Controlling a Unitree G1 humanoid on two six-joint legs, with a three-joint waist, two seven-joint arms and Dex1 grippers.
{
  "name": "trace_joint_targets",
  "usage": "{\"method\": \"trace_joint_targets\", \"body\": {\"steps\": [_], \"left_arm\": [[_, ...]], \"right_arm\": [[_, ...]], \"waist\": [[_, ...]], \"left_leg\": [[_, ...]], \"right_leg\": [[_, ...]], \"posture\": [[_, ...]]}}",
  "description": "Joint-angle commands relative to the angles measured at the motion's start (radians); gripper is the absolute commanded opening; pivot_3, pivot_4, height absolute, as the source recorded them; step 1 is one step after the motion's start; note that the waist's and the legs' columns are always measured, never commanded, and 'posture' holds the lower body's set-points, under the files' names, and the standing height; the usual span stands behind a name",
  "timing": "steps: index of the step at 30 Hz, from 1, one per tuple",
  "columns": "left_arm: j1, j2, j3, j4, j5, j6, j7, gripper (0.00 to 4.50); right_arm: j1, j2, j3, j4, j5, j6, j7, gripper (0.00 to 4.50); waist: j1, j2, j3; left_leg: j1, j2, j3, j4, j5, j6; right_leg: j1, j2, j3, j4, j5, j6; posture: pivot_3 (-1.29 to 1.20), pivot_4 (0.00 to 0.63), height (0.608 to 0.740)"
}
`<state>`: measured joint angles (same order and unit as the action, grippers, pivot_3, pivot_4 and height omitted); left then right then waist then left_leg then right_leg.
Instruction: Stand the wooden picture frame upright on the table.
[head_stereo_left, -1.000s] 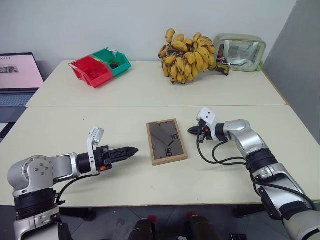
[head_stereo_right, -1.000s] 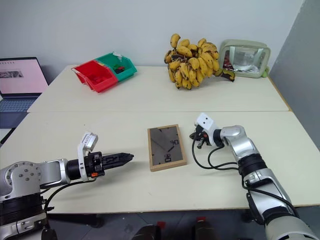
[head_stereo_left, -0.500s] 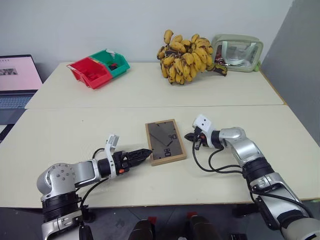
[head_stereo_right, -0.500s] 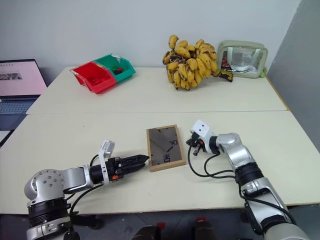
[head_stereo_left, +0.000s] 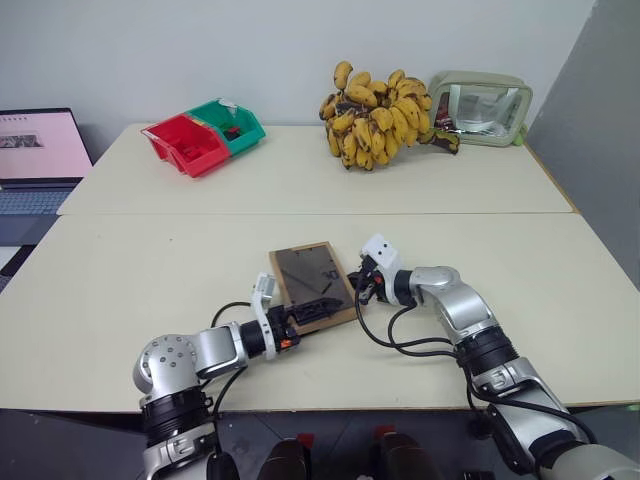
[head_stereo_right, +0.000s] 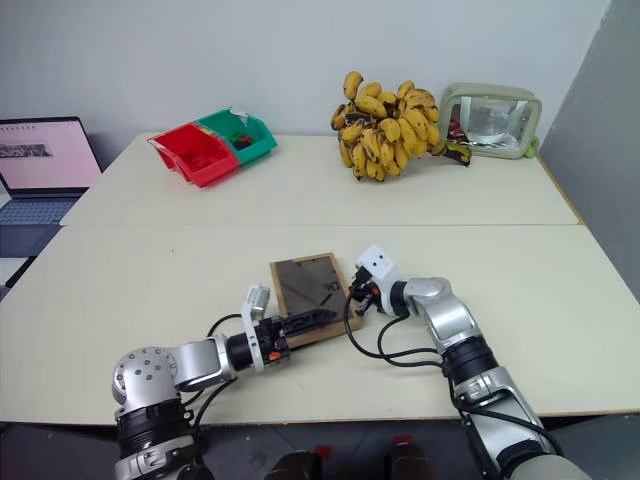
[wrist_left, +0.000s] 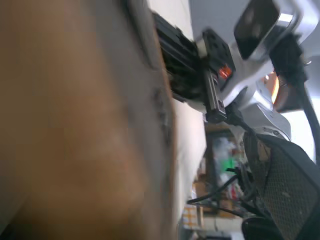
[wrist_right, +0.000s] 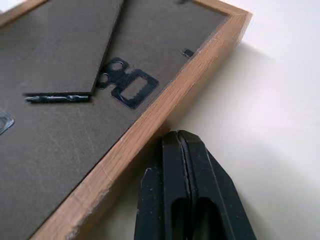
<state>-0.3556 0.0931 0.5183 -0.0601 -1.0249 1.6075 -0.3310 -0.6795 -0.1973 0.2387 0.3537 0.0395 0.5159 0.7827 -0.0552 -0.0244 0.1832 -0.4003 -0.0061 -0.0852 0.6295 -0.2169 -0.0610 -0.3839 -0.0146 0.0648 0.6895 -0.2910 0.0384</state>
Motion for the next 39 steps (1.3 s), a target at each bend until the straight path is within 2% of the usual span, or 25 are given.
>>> {"method": "trace_joint_targets", "body": {"steps": [1, 5, 8, 14, 20, 23, 26, 28, 31, 34, 39], "left_arm": [[0.006, -0.016, 0.036, -0.048, -0.088, 0.007, 0.048, 4.04], [0.007, -0.003, 0.055, -0.050, -0.126, 0.007, 0.090, 3.33], [-0.007, 0.010, 0.089, -0.044, -0.131, 0.006, 0.126, 2.56], [-0.010, 0.007, 0.148, -0.039, -0.154, -0.005, 0.193, 1.41], [0.023, 0.006, 0.133, -0.066, -0.169, -0.012, 0.233, 1.40], [0.012, 0.039, 0.114, -0.091, -0.168, -0.036, 0.229, 1.40], [-0.029, 0.130, 0.078, -0.119, -0.174, -0.072, 0.166, 1.40], [-0.055, 0.219, 0.028, -0.128, -0.160, -0.109, 0.086, 1.40], [-0.093, 0.371, -0.078, -0.136, -0.088, -0.215, -0.077, 1.40], [-0.125, 0.478, -0.174, -0.116, -0.006, -0.333, -0.223, 1.40], [-0.160, 0.574, -0.297, -0.091, 0.103, -0.484, -0.389, 1.40]], "right_arm": [[0.010, -0.008, -0.013, -0.044, 0.014, 0.018, -0.011, 0.00], [0.017, -0.021, -0.011, -0.045, 0.015, 0.017, -0.012, 0.00], [0.018, -0.030, -0.013, -0.037, 0.016, 0.013, -0.016, 0.00], [0.031, -0.048, -0.013, -0.041, 0.023, 0.012, -0.014, 0.00], [0.028, -0.067, -0.022, -0.053, 0.039, 0.019, 0.010, 0.00], [-0.003, -0.129, -0.045, -0.069, 0.064, 0.033, 0.070, 0.00], [-0.060, -0.222, -0.077, -0.081, 0.120, 0.082, 0.172, 0.47], [-0.106, -0.279, -0.093, -0.101, 0.182, 0.140, 0.271, 0.99], [-0.214, -0.322, -0.122, -0.093, 0.246, 0.212, 0.344, 1.62], [-0.315, -0.309, -0.141, -0.062, 0.286, 0.237, 0.371, 2.22], [-0.444, -0.211, -0.184, -0.005, 0.374, 0.269, 0.378, 3.38]], "waist": [[0.000, 0.000, 0.000], [-0.001, 0.000, 0.000], [-0.001, 0.000, 0.000], [0.000, 0.000, 0.000], [0.000, 0.000, 0.000], [0.001, 0.000, 0.000], [0.001, -0.001, 0.002], [0.001, -0.001, 0.002], [-0.003, -0.001, 0.003], [-0.008, -0.001, 0.003], [-0.004, -0.001, 0.003]], "left_leg": [[0.000, 0.000, 0.000, 0.000, 0.000, 0.000], [0.000, 0.000, 0.000, 0.000, 0.000, 0.000], [0.000, 0.000, 0.000, 0.000, 0.000, 0.000], [0.000, 0.000, 0.000, 0.000, 0.000, 0.000], [0.000, 0.000, 0.000, 0.000, 0.000, 0.000], [0.000, 0.000, 0.000, 0.000, 0.000, 0.000], [-0.001, 0.000, 0.000, 0.000, 0.000, 0.000], [-0.001, -0.001, 0.000, 0.000, 0.000, 0.000], [-0.002, -0.001, 0.001, -0.002, 0.000, -0.001], [-0.001, 0.000, 0.002, -0.004, 0.000, -0.001], [-0.002, 0.001, 0.002, -0.005, -0.002, -0.003]], "right_leg": [[0.000, 0.000, 0.000, 0.000, 0.000, 0.000], [0.000, 0.001, 0.000, 0.000, 0.000, 0.000], [0.000, 0.003, 0.000, 0.000, 0.000, 0.000], [0.000, 0.004, 0.000, -0.001, 0.000, 0.000], [0.000, 0.004, 0.000, -0.001, 0.000, 0.000], [0.000, 0.004, 0.000, -0.001, 0.000, 0.000], [0.000, 0.004, 0.000, -0.002, 0.000, 0.000], [-0.001, 0.005, 0.000, -0.002, 0.000, 0.000], [-0.001, 0.008, 0.001, -0.004, 0.000, 0.000], [-0.002, 0.011, 0.001, -0.006, 0.001, -0.001], [-0.003, 0.010, 0.002, -0.008, 0.000, -0.001]], "posture": [[0.00, 0.150, 0.740], [0.00, 0.150, 0.740], [0.00, 0.150, 0.740], [0.00, 0.150, 0.740], [0.00, 0.150, 0.740], [0.00, 0.150, 0.740], [0.00, 0.150, 0.740], [0.00, 0.150, 0.740], [0.00, 0.150, 0.740], [0.00, 0.150, 0.740], [0.00, 0.150, 0.740]]}}
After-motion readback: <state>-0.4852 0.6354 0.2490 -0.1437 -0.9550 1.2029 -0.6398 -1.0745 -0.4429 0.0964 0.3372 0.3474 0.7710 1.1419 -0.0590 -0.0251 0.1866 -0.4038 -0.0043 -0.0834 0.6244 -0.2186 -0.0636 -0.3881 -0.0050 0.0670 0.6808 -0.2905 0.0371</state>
